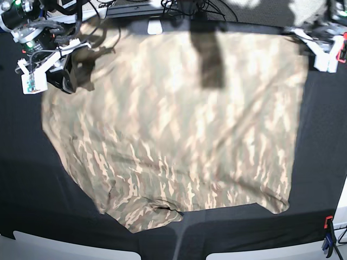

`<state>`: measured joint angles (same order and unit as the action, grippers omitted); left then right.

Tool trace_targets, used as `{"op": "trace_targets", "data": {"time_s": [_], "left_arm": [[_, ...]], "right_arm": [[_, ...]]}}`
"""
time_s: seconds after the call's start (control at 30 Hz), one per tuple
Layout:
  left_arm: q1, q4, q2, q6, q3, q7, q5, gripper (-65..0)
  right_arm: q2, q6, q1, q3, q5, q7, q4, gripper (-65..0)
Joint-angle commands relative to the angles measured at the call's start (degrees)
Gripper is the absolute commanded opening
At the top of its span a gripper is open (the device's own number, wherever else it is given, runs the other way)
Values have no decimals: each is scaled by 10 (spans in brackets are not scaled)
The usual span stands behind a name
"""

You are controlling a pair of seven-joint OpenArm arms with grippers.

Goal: Layout the t-shirt on the table in an organized manner, then fold the t-shirt properly
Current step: 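Lay the shirt flat and release it with both grippers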

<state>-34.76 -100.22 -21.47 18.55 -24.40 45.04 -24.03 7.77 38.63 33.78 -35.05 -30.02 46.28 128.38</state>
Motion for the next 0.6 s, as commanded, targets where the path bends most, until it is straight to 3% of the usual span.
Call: {"op": "trace_targets", "data": {"time_s": [0.0,0.03,0.13,0.23,0.37,0.57], "left_arm": [[-5,-4,-9,-5,-4,4,-11,-650],[-5,-4,-11,-5,-4,4,-29,-650],[-5,-4,-11,-5,-4,4,-85,-650],[-5,-4,-11,-2,-4,3,-113,-650],[-5,-4,-11,4,-4,4,-115,-650],[-5,-4,-11,4,-4,4,-115,-650]], "right_arm": [[5,3,0,-2,-2,1,12,-650],[5,3,0,-1,0,25,12,-649],[12,14,1,14,-3,115,12,-541],[52,14,14,48,-63,153,12,-511],[111,14,43,120,-64,154,23,-511],[170,14,95,223,73,71,66,-511]]}}
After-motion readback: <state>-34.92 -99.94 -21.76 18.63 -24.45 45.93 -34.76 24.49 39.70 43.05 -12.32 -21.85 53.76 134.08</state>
